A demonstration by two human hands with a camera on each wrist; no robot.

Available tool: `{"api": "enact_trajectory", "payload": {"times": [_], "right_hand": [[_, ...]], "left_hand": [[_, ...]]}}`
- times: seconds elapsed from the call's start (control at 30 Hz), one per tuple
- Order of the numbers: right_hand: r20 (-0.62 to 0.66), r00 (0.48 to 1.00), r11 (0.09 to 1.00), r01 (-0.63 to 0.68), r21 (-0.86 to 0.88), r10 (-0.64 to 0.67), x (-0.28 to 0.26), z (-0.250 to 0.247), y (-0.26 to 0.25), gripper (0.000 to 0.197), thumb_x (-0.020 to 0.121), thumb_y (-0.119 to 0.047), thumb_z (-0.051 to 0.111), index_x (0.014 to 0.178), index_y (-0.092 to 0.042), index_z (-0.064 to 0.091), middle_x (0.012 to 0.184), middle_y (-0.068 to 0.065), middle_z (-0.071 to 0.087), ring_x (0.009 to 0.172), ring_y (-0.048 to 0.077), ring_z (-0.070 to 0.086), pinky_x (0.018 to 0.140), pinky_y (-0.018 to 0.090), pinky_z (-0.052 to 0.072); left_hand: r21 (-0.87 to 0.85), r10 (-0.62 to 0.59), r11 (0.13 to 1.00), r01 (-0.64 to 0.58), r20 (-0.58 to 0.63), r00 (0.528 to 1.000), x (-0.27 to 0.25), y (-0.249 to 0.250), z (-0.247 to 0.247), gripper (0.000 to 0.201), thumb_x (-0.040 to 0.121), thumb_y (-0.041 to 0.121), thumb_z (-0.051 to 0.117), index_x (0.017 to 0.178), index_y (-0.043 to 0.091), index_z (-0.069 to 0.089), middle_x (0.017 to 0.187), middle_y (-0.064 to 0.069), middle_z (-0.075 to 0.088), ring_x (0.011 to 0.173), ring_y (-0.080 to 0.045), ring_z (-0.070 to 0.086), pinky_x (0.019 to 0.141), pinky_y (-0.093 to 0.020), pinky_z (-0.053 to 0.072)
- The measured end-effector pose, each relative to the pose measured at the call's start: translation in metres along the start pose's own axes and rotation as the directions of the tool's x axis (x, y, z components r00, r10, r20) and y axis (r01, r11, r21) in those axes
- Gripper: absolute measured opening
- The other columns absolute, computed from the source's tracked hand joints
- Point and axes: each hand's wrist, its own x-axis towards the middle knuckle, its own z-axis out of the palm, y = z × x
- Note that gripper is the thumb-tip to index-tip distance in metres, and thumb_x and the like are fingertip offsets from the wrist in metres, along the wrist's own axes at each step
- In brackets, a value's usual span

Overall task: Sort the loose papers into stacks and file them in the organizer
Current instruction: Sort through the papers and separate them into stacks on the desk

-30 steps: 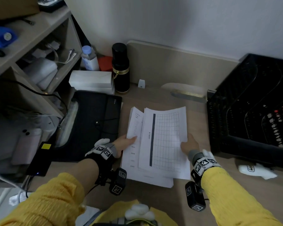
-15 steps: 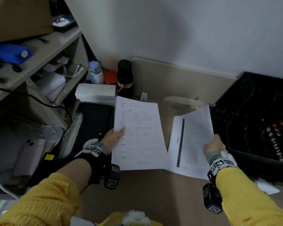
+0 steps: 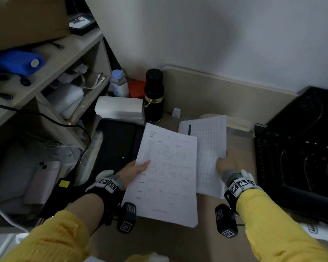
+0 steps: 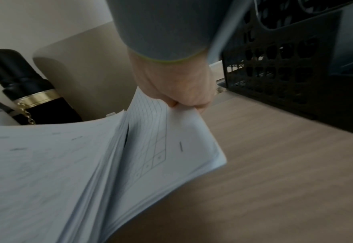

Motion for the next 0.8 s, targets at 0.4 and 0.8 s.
{"api": "enact_trajectory", "payload": {"times": [0.4,0.8], "right_hand": [[0.385,0.922,0.999,0.012,0.033,-0.023,0.031,0.046,-0.012,0.054,0.095,-0.006,0.035,0.148,-0.012,0.024,0.143,0.013,0.044,0.125,0.032,0.047,0.103,0.040,0.041],[0.461,0.885,0.992,0.010,0.122,-0.066,0.009,0.045,-0.012,0.055,0.102,-0.032,0.035,0.151,-0.015,0.018,0.158,0.003,0.020,0.144,0.023,0.023,0.115,0.033,0.022]], "left_hand": [[-0.061,-0.060,0.996,0.060,-0.003,0.998,0.013,-0.006,-0.011,0.045,0.086,0.026,0.066,0.126,0.006,0.058,0.120,-0.019,0.066,0.112,-0.038,0.062,0.098,-0.057,0.047],[-0.064,-0.055,0.997,0.053,-0.031,0.998,0.016,-0.003,0.001,0.034,0.094,0.022,0.059,0.125,0.008,0.058,0.117,-0.017,0.068,0.104,-0.032,0.067,0.077,-0.043,0.059]]}}
